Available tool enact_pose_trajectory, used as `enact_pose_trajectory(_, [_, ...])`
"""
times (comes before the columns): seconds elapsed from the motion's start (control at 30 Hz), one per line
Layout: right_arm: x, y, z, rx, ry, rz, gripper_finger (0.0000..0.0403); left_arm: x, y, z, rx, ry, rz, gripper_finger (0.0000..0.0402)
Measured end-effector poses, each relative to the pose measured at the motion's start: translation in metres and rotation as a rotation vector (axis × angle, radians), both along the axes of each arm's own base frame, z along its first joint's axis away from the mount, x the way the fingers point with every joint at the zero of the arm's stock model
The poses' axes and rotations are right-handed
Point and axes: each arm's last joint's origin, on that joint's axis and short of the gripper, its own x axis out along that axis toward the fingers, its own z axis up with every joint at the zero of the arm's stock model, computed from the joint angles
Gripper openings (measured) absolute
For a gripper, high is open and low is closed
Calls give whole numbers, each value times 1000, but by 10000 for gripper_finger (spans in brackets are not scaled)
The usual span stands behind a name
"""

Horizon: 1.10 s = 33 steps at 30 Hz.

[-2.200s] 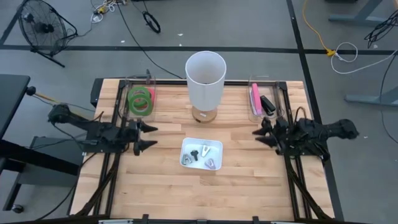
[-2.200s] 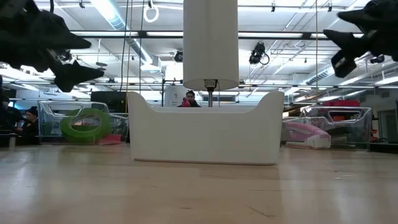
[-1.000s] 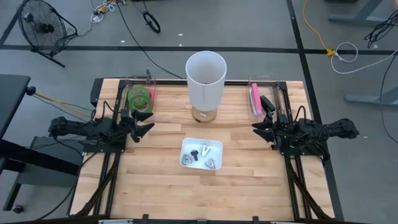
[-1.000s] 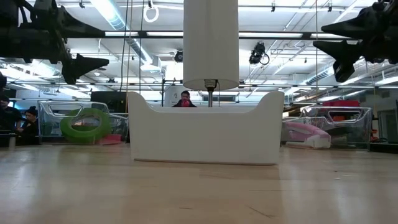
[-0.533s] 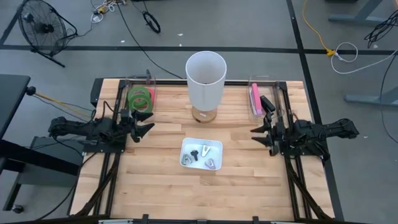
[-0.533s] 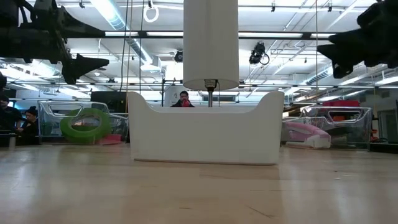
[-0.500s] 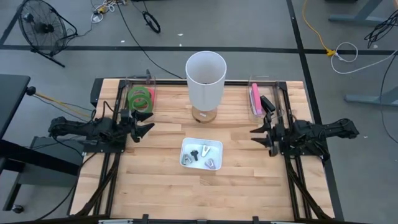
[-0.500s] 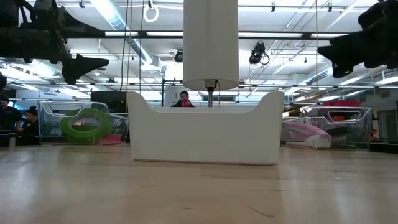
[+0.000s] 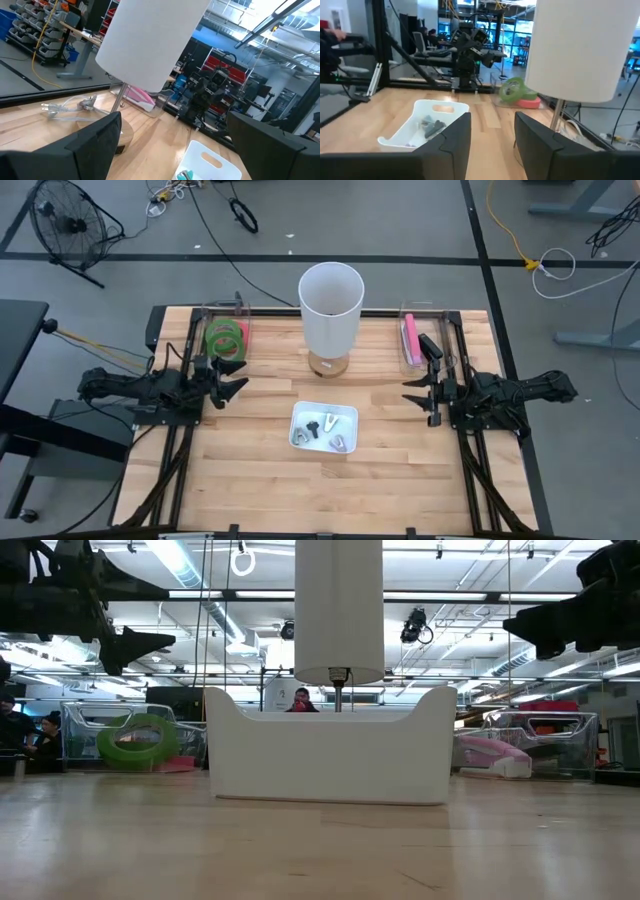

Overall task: Pick and place Stapler, Stapler remover, tape
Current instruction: Return to Home Position

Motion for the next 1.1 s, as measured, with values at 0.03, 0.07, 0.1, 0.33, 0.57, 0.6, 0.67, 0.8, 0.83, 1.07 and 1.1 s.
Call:
enact_pose_trajectory(0.03, [0, 0, 0, 8, 0, -1, 153, 0, 0, 0, 0, 0, 0, 367])
enact_pose_trajectory(0.07, [0, 0, 0, 3, 1, -2, 153, 0, 0, 0, 0, 0, 0, 367])
enact_pose_trajectory(0.1, [0, 0, 0, -16, 2, -3, 153, 0, 0, 0, 0, 0, 0, 367])
enact_pose_trajectory(0.33, [0, -1, 1, -58, -2, -29, 153, 0, 0, 0, 0, 0, 0, 367])
enact_pose_trajectory(0.57, [0, -1, 1, -8, -5, -26, 153, 0, 0, 0, -1, -5, -1, 367])
enact_pose_trajectory(0.6, [0, -1, 1, -4, -5, -26, 153, 0, 0, 0, -1, -5, 1, 367])
enact_pose_trajectory(0.67, [0, -1, 1, -4, -5, -26, 153, 0, 1, 0, -1, -5, 6, 367])
enact_pose_trajectory(0.8, [0, -1, 1, -10, -4, -27, 153, 0, 2, 0, 0, -6, 20, 367])
enact_pose_trajectory(0.83, [0, -1, 1, -11, -4, -27, 153, 0, 3, 0, 9, -2, 28, 367])
enact_pose_trajectory(1.07, [0, -1, 1, -12, -4, -27, 153, 3, -4, -9, 374, 155, -292, 367])
enact_pose_trajectory(1.1, [0, -1, 1, -12, -4, -27, 153, 3, -4, -10, 423, 166, -309, 367])
